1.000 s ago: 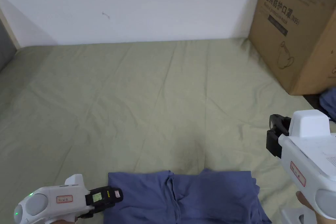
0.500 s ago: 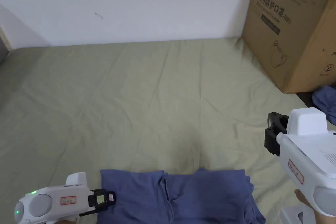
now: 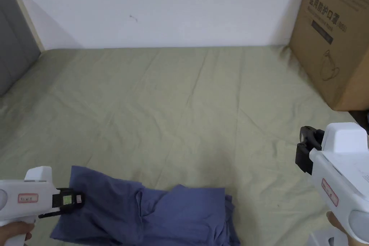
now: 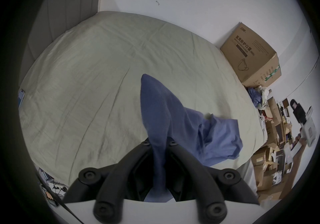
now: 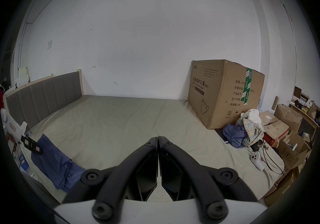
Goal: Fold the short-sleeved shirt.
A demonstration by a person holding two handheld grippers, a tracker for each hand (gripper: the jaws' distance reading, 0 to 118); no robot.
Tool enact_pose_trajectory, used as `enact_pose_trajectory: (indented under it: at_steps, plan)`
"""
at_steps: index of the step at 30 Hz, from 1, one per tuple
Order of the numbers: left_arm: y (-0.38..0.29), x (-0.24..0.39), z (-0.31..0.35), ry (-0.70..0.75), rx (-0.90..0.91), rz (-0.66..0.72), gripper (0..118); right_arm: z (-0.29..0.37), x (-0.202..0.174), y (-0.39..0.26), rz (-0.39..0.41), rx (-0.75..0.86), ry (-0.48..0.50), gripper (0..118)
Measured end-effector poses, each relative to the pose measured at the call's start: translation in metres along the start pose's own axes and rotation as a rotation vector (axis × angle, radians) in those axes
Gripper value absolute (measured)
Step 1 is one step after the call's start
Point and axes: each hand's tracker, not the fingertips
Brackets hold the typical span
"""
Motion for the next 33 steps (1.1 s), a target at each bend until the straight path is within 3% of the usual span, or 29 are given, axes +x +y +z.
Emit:
enact_pose_trajectory:
  at_steps: [2, 9, 19, 29, 33]
  plan:
    - [0.006, 0.016, 0.004, -0.032, -0.007, 0.031, 8, 0.0, -0.001, -0.001, -0.005, 0.0, 0.008, 0]
    - [0.017, 0.114, -0.005, -0.113, -0.073, -0.071, 8, 0.001, 0.003, -0.002, -0.011, 0.006, 0.016, 0]
    - [0.006, 0.223, -0.095, -0.178, -0.242, -0.294, 8, 0.011, 0.025, -0.008, -0.027, 0.004, -0.026, 0]
    - [-0.044, 0.284, -0.192, -0.089, -0.355, -0.364, 9, 0.019, 0.041, -0.014, -0.018, -0.016, -0.068, 0]
    - [-0.053, 0.291, -0.192, -0.064, -0.34, -0.393, 19, 0.02, 0.043, -0.016, -0.017, -0.025, -0.076, 0]
